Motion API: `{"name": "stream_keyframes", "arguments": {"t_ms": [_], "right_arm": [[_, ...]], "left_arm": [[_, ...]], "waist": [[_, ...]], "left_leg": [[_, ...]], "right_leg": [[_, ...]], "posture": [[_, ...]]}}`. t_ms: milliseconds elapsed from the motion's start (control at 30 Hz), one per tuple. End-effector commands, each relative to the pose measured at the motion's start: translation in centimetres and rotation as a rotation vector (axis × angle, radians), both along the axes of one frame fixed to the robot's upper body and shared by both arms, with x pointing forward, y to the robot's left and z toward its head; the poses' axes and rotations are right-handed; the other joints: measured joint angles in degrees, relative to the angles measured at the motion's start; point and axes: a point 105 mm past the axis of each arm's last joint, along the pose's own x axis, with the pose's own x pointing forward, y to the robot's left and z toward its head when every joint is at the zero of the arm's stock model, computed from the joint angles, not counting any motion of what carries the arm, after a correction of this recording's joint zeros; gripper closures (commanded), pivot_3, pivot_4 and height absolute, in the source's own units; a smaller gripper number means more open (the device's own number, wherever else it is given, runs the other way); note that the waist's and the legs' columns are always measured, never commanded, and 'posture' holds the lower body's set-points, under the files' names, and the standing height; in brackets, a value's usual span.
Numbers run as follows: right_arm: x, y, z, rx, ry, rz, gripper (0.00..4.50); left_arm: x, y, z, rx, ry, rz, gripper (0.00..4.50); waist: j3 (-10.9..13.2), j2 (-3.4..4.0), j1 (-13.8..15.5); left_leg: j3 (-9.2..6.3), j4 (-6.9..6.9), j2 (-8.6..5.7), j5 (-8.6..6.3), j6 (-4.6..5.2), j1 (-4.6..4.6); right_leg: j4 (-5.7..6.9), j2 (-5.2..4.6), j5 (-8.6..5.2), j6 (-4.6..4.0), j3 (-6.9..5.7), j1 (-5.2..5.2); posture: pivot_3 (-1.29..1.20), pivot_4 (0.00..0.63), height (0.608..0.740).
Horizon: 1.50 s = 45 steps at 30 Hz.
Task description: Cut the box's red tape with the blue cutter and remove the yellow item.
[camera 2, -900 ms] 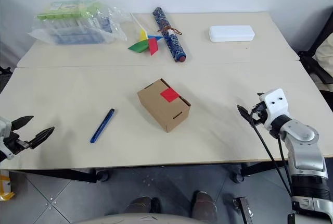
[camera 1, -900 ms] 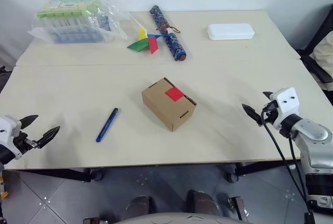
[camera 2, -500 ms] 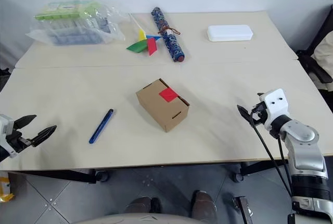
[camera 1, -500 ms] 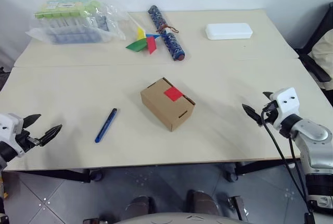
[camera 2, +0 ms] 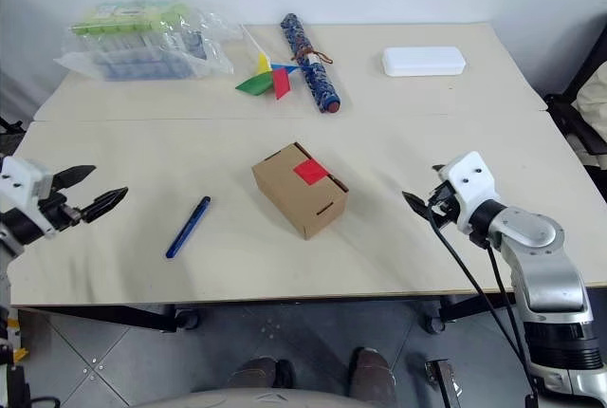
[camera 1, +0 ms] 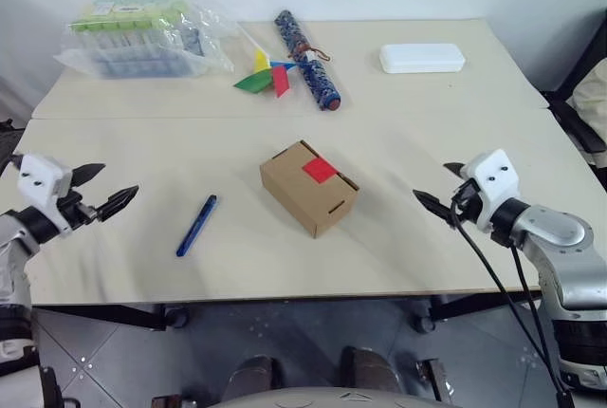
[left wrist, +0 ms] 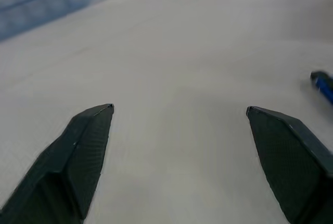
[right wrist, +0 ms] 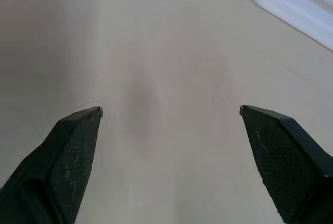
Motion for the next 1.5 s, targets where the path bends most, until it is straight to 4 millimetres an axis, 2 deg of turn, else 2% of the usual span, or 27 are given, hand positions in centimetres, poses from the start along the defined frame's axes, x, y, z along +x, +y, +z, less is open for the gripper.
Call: {"name": "stream_keyframes", "arguments": {"t_ms": [33, 167, 300, 333, 400, 533, 767, 1033, 1267, 1500], "right_arm": [[-1.3, 1.6, 1.2, -0.023, -0.004, 0.078, 1.53], [-2.1, 3.1, 1.3, -0.037, 0.042, 0.128, 2.93], [-2.3, 4.5, 1.4, -0.031, 0.065, 0.145, 4.31], [-2.4, 4.8, 1.3, -0.022, 0.071, 0.147, 4.50], [-2.5, 5.4, 1.3, -0.010, 0.077, 0.149, 4.50], [-2.4, 7.2, 0.2, 0.003, 0.114, 0.118, 4.50], [-2.6, 8.5, -0.7, -0.010, 0.145, 0.081, 4.50], [-2.2, 10.2, -1.4, -0.009, 0.183, 0.064, 4.50], [-1.9, 11.6, 0.0, 0.012, 0.174, 0.112, 4.50], [-1.6, 11.0, 0.7, -0.003, 0.179, 0.109, 4.50]], "left_arm": [[1.4, -1.6, 0.9, 0.011, -0.020, -0.064, 1.43], [3.8, -5.1, 1.6, 0.023, 0.000, -0.216, 2.65], [6.2, -7.6, 2.7, 0.016, -0.020, -0.274, 3.85], [6.7, -8.3, 2.9, 0.016, -0.024, -0.284, 4.04], [7.6, -9.6, 3.2, 0.016, -0.029, -0.306, 4.46], [10.0, -15.6, 3.7, 0.022, -0.028, -0.395, 4.46], [10.4, -19.7, 2.3, 0.095, 0.027, -0.484, 4.46], [10.4, -22.2, 1.4, 0.109, 0.053, -0.535, 4.46], [9.6, -24.2, 1.7, 0.103, 0.050, -0.653, 4.46], [8.6, -25.2, 1.0, 0.114, 0.076, -0.752, 4.46]], "waist": [[0.01, -0.02, 0.02], [0.00, -0.11, 0.21], [-0.04, -0.29, 0.75], [-0.04, -0.31, 0.76], [-0.03, -0.36, 0.85], [-0.02, -0.40, 1.41], [-0.01, -0.42, 0.93], [-0.01, -0.43, 1.07], [0.00, -0.43, 1.07], [0.00, -0.43, 1.13]], "left_leg": [[0.00, 0.00, -0.05, 0.00, 0.01, -0.01], [0.06, 0.08, -0.15, 0.00, 0.01, -0.07], [0.20, 0.26, -0.16, 0.00, 0.01, -0.23], [0.21, 0.25, -0.15, 0.00, 0.01, -0.24], [0.24, 0.24, -0.17, 0.00, 0.01, -0.30], [0.05, 0.57, -0.18, 0.00, 0.01, -0.72], [-0.01, 0.94, -0.28, -0.14, 0.25, -0.95], [-0.03, 0.98, -0.27, -0.15, 0.26, -0.96], [-0.04, 1.02, -0.28, -0.15, 0.27, -0.99], [-0.05, 1.02, -0.28, -0.16, 0.28, -0.99]], "right_leg": [[0.00, 0.00, 0.00, 0.00, -0.01, -0.01], [0.02, 0.01, 0.00, 0.00, -0.05, -0.02], [0.01, 0.03, 0.00, 0.00, -0.15, -0.02], [0.01, 0.04, 0.00, 0.00, -0.15, -0.05], [0.01, 0.04, 0.00, 0.00, -0.20, -0.07], [-0.01, 0.06, 0.00, 0.01, -0.39, -0.20], [-0.04, -0.01, 0.07, 0.14, -0.39, -0.21], [0.00, -0.01, 0.07, 0.14, -0.38, -0.23], [-0.01, -0.02, 0.07, 0.14, -0.38, -0.23], [0.00, -0.01, 0.07, 0.14, -0.40, -0.23]], "posture": [[0.00, 0.150, 0.740], [0.00, 0.150, 0.740], [0.00, 0.150, 0.740], [0.00, 0.150, 0.740], [0.00, 0.150, 0.740], [0.00, 0.150, 0.740], [0.00, 0.150, 0.740], [0.00, 0.150, 0.740], [0.00, 0.150, 0.740], [0.00, 0.150, 0.740]]}}
